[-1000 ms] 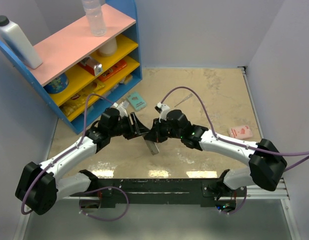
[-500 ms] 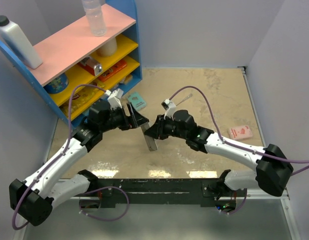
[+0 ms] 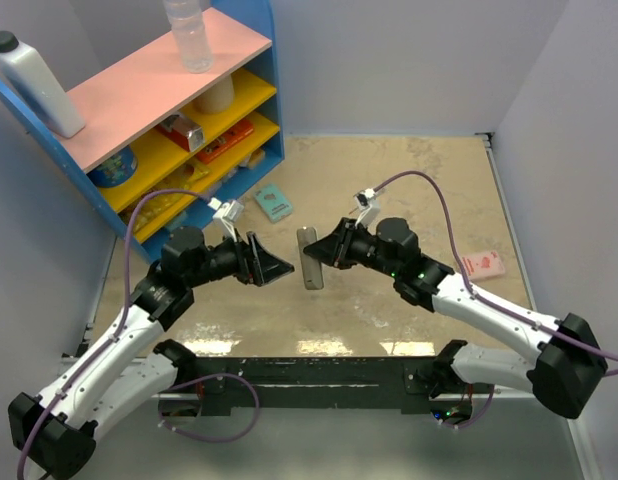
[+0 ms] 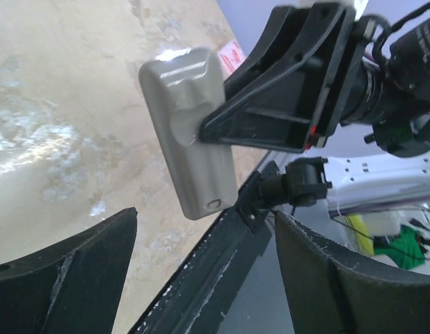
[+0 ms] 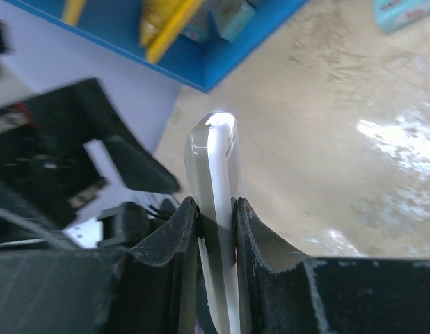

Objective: Unload the batteries from the remote control

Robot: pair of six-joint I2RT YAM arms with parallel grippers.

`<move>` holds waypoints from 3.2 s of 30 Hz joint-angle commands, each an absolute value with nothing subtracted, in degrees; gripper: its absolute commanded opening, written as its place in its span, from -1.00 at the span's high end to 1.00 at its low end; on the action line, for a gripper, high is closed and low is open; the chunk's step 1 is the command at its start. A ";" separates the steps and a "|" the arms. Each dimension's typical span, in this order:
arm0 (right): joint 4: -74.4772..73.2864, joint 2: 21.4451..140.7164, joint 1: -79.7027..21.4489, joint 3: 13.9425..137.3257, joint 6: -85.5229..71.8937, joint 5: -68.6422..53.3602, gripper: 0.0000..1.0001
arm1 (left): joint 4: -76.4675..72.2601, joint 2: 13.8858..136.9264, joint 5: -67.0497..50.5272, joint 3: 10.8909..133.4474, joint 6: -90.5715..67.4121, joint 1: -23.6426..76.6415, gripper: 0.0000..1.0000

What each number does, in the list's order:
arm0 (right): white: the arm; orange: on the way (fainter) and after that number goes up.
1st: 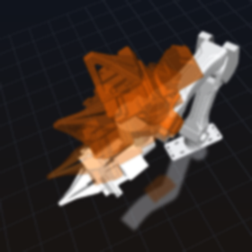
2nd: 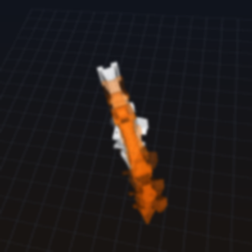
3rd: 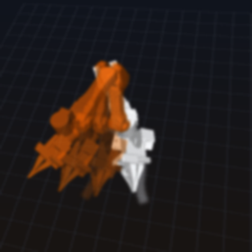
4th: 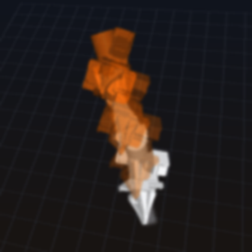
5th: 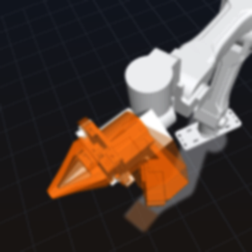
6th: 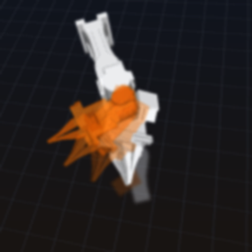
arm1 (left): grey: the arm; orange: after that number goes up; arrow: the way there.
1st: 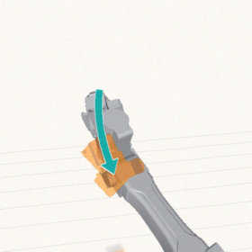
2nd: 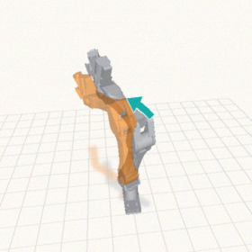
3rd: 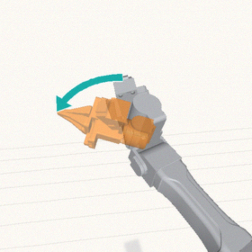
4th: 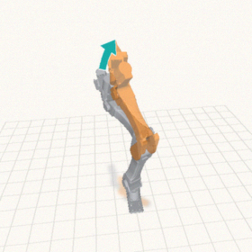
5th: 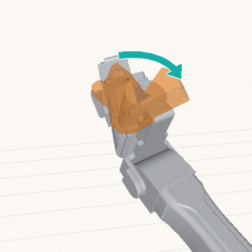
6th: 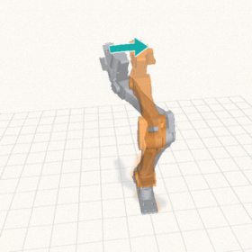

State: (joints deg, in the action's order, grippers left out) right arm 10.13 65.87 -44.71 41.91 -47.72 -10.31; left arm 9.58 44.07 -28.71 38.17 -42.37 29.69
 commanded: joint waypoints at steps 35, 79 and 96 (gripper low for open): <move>51.32 66.09 -44.82 30.15 -68.46 -20.56 0.95 | -49.66 50.80 -46.32 15.29 -71.46 31.73 -0.36; 20.92 67.50 -40.96 44.21 -44.12 -32.08 -0.07 | -40.52 46.23 -45.09 14.33 -72.25 32.08 1.00; 25.05 69.26 -40.87 40.96 -46.23 -31.55 0.03 | -41.75 47.81 -45.09 13.01 -72.86 31.99 1.00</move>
State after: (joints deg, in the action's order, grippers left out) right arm 21.30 69.52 -41.17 41.95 -45.89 -30.74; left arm -37.60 47.83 -44.58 13.23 -72.01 31.94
